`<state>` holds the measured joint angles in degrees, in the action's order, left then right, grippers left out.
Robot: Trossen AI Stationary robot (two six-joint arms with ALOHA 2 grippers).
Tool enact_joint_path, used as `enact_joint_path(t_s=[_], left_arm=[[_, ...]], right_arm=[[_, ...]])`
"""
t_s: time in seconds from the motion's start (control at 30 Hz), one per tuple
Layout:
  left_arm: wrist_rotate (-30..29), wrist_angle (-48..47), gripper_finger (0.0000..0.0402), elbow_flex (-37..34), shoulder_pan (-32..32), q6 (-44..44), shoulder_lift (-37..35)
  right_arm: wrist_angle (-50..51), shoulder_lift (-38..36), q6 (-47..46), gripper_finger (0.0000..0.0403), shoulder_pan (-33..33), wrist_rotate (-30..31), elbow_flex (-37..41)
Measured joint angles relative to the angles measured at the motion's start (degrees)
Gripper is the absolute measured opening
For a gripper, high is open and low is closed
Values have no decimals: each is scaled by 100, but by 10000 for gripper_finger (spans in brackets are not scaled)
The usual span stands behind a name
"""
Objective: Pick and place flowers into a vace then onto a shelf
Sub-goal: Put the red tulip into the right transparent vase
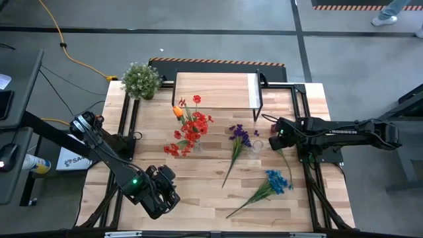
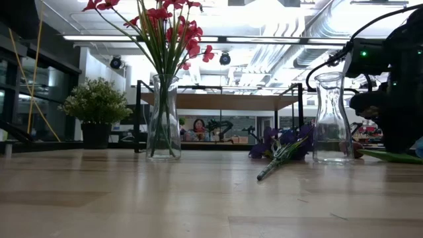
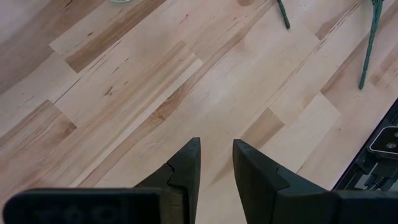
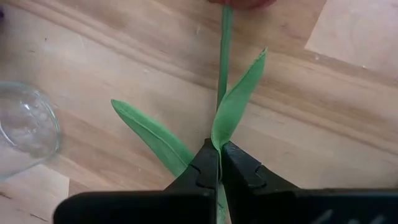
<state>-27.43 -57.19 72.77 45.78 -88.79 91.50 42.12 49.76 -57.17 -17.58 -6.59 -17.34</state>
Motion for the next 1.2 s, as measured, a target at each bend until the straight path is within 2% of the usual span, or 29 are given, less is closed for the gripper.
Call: enact_joint_path(t_s=[0.53,0.8,0.93,1.2], left_arm=[[-1,-2,129,0,0,0,0],[1,-3,129,0,0,153,0],[0,-44,129,0,2,155,0],[-13,-169,129,0,0,155,0]], right_arm=[[176,-2,-146,1,0,159,-290],[1228,-2,55,1,2,486,-1090],[1452,-83,157,1,1,648,-1529],[2374,-410,196,1,2,1333,-2684]])
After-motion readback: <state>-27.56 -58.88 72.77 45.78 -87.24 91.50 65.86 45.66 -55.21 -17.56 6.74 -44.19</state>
